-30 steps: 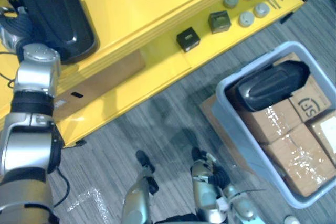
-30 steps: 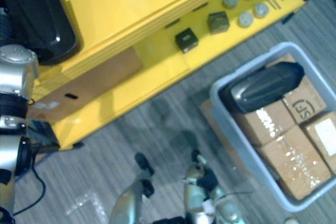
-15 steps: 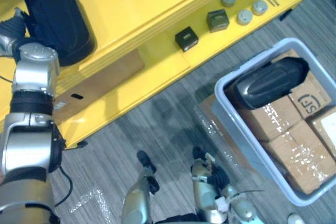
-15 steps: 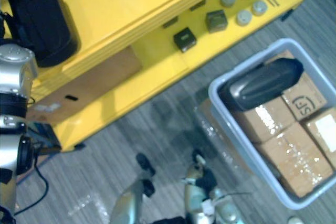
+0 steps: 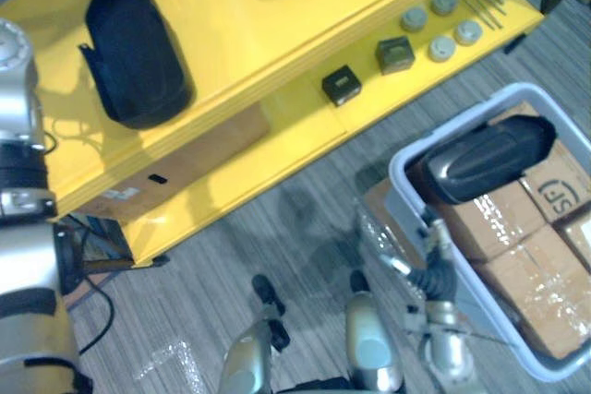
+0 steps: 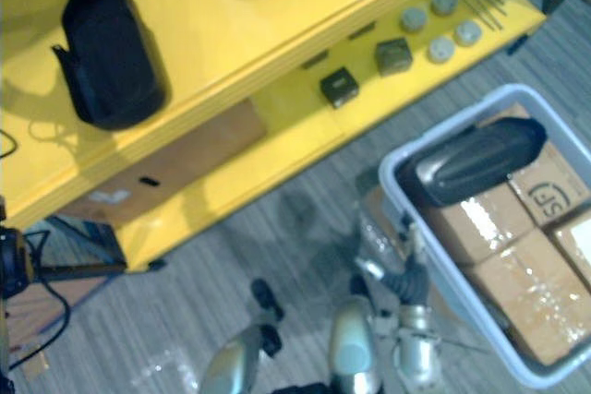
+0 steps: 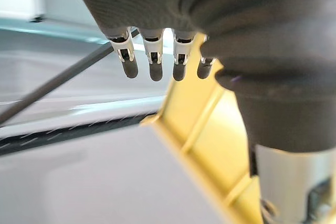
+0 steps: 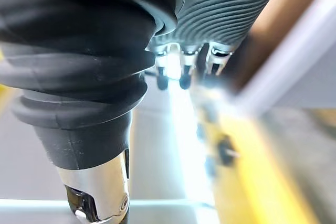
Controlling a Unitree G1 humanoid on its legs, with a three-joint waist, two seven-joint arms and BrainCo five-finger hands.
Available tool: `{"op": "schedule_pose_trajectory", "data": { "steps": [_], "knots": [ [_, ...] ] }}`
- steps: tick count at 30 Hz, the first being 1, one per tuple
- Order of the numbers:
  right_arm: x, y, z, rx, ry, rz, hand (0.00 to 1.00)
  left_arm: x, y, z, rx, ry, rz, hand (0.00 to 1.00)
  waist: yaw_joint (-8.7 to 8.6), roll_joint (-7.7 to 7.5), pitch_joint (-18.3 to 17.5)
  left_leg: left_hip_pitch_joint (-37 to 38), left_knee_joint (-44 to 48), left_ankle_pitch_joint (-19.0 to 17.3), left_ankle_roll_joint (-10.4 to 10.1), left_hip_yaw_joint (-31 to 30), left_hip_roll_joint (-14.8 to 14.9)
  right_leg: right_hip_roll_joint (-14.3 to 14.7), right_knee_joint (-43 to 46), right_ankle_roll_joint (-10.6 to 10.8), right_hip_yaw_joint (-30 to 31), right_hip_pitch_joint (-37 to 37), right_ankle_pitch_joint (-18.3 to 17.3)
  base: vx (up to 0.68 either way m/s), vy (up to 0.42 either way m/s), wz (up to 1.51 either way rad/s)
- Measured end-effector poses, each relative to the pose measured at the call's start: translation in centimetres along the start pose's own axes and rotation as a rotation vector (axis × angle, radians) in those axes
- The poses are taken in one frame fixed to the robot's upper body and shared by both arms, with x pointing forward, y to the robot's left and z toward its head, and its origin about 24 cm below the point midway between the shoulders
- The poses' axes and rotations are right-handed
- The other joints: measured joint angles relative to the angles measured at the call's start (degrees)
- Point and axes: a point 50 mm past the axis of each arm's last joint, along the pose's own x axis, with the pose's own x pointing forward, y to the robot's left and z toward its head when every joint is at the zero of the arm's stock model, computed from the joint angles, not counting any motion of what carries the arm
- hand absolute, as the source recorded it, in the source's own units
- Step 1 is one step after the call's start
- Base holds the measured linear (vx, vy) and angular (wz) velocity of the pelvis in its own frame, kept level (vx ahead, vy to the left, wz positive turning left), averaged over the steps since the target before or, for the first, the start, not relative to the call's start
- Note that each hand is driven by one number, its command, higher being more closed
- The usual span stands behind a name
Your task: Walk over and take plastic housings, then place them on the shelf
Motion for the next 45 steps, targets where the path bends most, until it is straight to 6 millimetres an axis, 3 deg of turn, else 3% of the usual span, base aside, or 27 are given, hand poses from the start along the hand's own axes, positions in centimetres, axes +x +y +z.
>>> {"op": "schedule_pose_trajectory", "data": {
  "steps": [3, 5, 7, 8, 10, 15, 19, 21, 22, 24, 28, 31, 35, 36, 40, 45],
  "knots": [
    [1.6, 0.4, 1.2, 0.033, -0.101, 0.059, 0.0, -0.3, 1.4, -1.6, -0.018, -0.02, -0.085, 0.0, 1.31, 1.05, -3.56, 0.28, -0.28, -0.01, -0.01, -1.47, 0.03, 0.0, -2.31, -0.04, -1.85, 2.24, 0.3, 0.08, -0.019, 0.28],
    [2.6, 0.9, 2.4, 0.07, -0.168, 0.097, 0.0, -1.4, 3.5, -3.7, -0.004, -0.034, -0.209, 0.0, 1.66, 1.36, -6.81, 0.59, -0.8, 0.01, -0.01, -3.55, -0.08, 0.07, -4.1, 0.15, -4.12, 4.48, 0.61, 0.13, -0.031, 0.39],
    [3.1, 1.0, 3.9, 0.106, -0.233, 0.102, 0.0, -2.8, 6.1, -5.3, -0.045, 0.007, -0.291, 0.0, 3.1, 1.02, -8.18, 1.76, -0.92, 0.02, -0.03, -4.63, -0.14, 0.18, -5.27, 0.29, -5.75, 6.84, 0.89, 0.1, -0.028, 0.36],
    [3.4, 1.0, 5.0, 0.126, -0.282, 0.103, 0.0, -4.6, 8.5, -6.7, -0.065, 0.055, -0.353, 0.0, 4.29, 0.55, -9.57, 2.28, -0.93, 0.01, -0.04, -6.32, -0.13, 0.17, -6.52, 0.19, -7.39, 8.84, 0.96, 0.07, -0.038, 0.44],
    [3.9, 1.0, 5.9, 0.142, -0.325, 0.089, 0.0, -7.2, 11.5, -7.8, -0.073, 0.117, -0.44, 0.0, 5.93, -0.01, -10.76, 2.37, -0.94, 0.02, -0.05, -7.88, -0.12, 0.23, -7.47, 0.02, -9.35, 10.31, 1.06, 0.04, -0.037, 0.47],
    [4.5, 1.6, 6.1, 0.192, -0.276, 0.048, 0.0, -12.8, 18.3, -6.9, -0.091, 0.273, -0.67, 0.0, 9.63, -0.56, -11.36, 2.26, -1.04, 0.06, -0.32, -11.69, -0.95, 0.06, -9.82, -0.74, -13.26, 13.64, 1.54, -0.03, 0.001, 0.4],
    [3.6, 2.7, 4.9, 0.268, -0.171, 0.089, 0.0, -16.0, 23.2, -7.1, -0.054, 0.522, -0.75, 0.0, 10.69, 1.33, -12.61, 1.86, -1.47, 0.16, -0.57, -13.35, -1.46, 0.18, -11.84, -1.56, -15.23, 15.0, 1.47, -0.09, 0.028, 0.21],
    [3.0, 3.6, 4.5, 0.281, -0.133, 0.131, 0.0, -17.8, 24.5, -7.3, -0.086, 0.659, -0.826, 0.0, 10.81, 1.19, -13.41, 0.85, -0.71, 0.31, -0.27, -13.35, -1.47, -0.5, -13.49, -2.14, -16.78, 15.34, 2.2, -0.06, 0.058, 0.31],
    [2.9, 4.1, 4.4, 0.284, -0.117, 0.154, 0.0, -18.9, 24.5, -7.1, -0.112, 0.699, -0.903, 0.0, 11.45, 1.12, -13.42, -0.83, 3.67, -0.28, 0.22, -13.5, -1.38, -0.73, -13.78, -1.87, -16.99, 15.4, 2.73, -0.03, 0.047, 0.14],
    [2.7, 4.4, 4.1, 0.305, -0.085, 0.17, 0.0, -20.3, 24.3, -6.6, -0.195, 0.762, -1.019, 0.0, 11.72, 1.36, -14.05, -0.82, 2.57, -0.48, -0.04, -13.58, -1.34, -0.12, -14.01, -1.66, -16.96, 15.27, 3.4, 0.0, -0.003, 0.02],
    [2.2, 6.0, 2.7, 0.352, -0.007, 0.293, 0.0, -22.3, 23.5, -6.2, -0.309, 0.857, -1.078, 0.0, 11.81, -0.89, -13.78, -0.85, -1.09, 2.18, 0.06, -13.87, -1.35, 0.2, -14.05, -1.25, -17.86, 14.15, 4.71, -0.04, 0.025, 0.09],
    [1.8, 7.4, 2.0, 0.353, 0.033, 0.402, 0.0, -23.1, 24.1, -7.6, -0.238, 0.926, -1.033, 0.0, 11.85, -0.98, -13.81, -0.69, -1.4, 2.16, 0.08, -13.82, -1.53, 0.14, -13.94, -1.64, -17.86, 14.06, 4.42, -0.04, 0.012, 0.0],
    [1.7, 10.7, 1.4, 0.35, 0.066, 0.6, 0.0, -25.5, 27.9, -11.7, 0.065, 1.112, -0.947, 0.0, 12.51, -0.78, -13.84, -0.77, -1.47, 2.12, 0.09, -14.19, -1.12, 0.63, -13.58, -1.86, -18.4, 14.03, 4.15, -0.05, -0.001, 0.06],
    [1.7, 11.1, 1.2, 0.346, 0.075, 0.622, 1.0, -26.0, 28.9, -12.4, 0.122, 1.144, -0.934, 0.0, 13.09, -0.78, -13.84, -0.84, -1.47, 2.17, 0.02, -14.52, -1.04, 0.82, -13.58, -1.93, -18.53, 14.03, 4.14, -0.03, -0.016, 0.09],
    [2.5, 11.7, 0.1, 0.303, 0.134, 0.612, 1.0, -27.9, 32.8, -13.9, 0.31, 1.239, -0.925, 0.0, 14.65, -0.82, -13.84, -1.77, -1.44, 2.76, -0.78, -15.94, -0.55, 1.5, -13.59, -2.21, -19.92, 13.95, 4.12, -0.01, -0.022, 0.17],
    [5.1, 11.4, -0.9, 0.215, 0.16, 0.451, 1.0, -31.3, 35.5, -14.0, 0.459, 1.326, -1.063, 0.0, 16.8, -1.04, -13.61, -1.79, -1.34, 2.77, -0.78, -15.95, -0.12, 1.91, -13.7, -2.08, -19.81, 14.0, 4.35, 0.0, -0.005, 0.01]
  ]
}}
